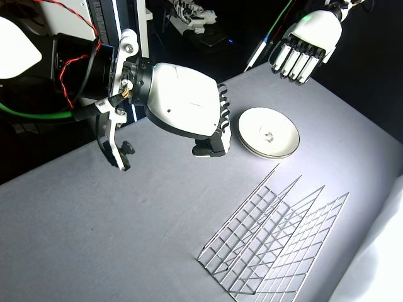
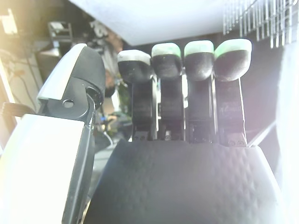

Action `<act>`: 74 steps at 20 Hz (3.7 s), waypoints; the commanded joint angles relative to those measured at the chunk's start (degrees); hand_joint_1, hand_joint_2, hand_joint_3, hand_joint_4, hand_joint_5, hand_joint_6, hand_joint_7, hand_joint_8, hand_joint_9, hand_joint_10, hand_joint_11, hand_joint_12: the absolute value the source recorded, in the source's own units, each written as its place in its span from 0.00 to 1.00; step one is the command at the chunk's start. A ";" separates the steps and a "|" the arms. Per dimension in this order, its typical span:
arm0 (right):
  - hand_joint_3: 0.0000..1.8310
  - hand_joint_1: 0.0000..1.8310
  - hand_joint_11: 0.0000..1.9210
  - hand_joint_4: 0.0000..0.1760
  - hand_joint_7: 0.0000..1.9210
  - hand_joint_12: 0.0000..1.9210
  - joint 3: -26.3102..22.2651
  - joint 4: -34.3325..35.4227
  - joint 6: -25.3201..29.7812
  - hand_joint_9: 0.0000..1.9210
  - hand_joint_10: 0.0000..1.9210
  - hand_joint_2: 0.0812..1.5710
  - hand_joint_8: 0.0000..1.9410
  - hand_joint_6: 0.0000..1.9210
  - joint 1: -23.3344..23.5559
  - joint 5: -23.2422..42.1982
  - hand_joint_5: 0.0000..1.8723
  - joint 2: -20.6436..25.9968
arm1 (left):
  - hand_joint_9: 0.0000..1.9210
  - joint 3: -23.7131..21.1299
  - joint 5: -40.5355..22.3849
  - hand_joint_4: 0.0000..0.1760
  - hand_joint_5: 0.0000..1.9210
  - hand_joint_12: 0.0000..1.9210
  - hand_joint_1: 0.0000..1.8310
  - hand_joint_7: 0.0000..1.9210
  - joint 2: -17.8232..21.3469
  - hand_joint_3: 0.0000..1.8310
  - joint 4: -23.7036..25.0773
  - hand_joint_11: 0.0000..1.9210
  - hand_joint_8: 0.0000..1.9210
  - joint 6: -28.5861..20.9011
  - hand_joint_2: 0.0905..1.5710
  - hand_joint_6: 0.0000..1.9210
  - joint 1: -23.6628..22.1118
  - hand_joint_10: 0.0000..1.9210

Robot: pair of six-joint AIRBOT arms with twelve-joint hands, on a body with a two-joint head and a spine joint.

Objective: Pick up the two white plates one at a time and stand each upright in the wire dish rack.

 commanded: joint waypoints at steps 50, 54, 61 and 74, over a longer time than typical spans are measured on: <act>0.00 0.17 0.00 0.00 0.00 0.00 10.34 -0.24 -16.48 0.00 0.00 0.77 0.00 0.00 -7.98 25.70 0.00 -10.57 | 0.00 17.04 6.36 0.00 0.00 0.00 0.00 0.00 -11.77 0.00 3.76 0.00 0.00 4.18 0.72 0.00 17.98 0.00; 0.00 0.17 0.00 0.00 0.00 0.00 10.36 -0.24 -16.56 0.00 0.00 0.77 0.00 0.00 -8.61 26.39 0.00 -10.59 | 0.00 18.18 7.30 0.00 0.00 0.00 0.00 0.00 -12.10 0.00 3.76 0.00 0.00 4.18 0.72 0.00 18.42 0.00; 0.00 0.17 0.00 0.00 0.00 0.00 10.26 -0.28 -16.57 0.00 0.00 0.77 0.00 0.00 -8.58 28.29 0.00 -9.64 | 0.00 17.85 7.51 0.00 0.00 0.00 0.00 0.00 -12.10 0.00 3.75 0.00 0.00 4.17 0.73 0.00 19.01 0.00; 0.00 0.31 0.00 0.00 0.00 0.00 9.44 -0.28 -16.93 0.00 0.00 0.74 0.00 0.00 -9.12 27.88 0.00 -8.26 | 0.00 15.66 7.17 0.00 0.00 0.00 0.00 0.00 -12.09 0.00 3.72 0.00 0.00 4.22 0.73 0.00 22.30 0.00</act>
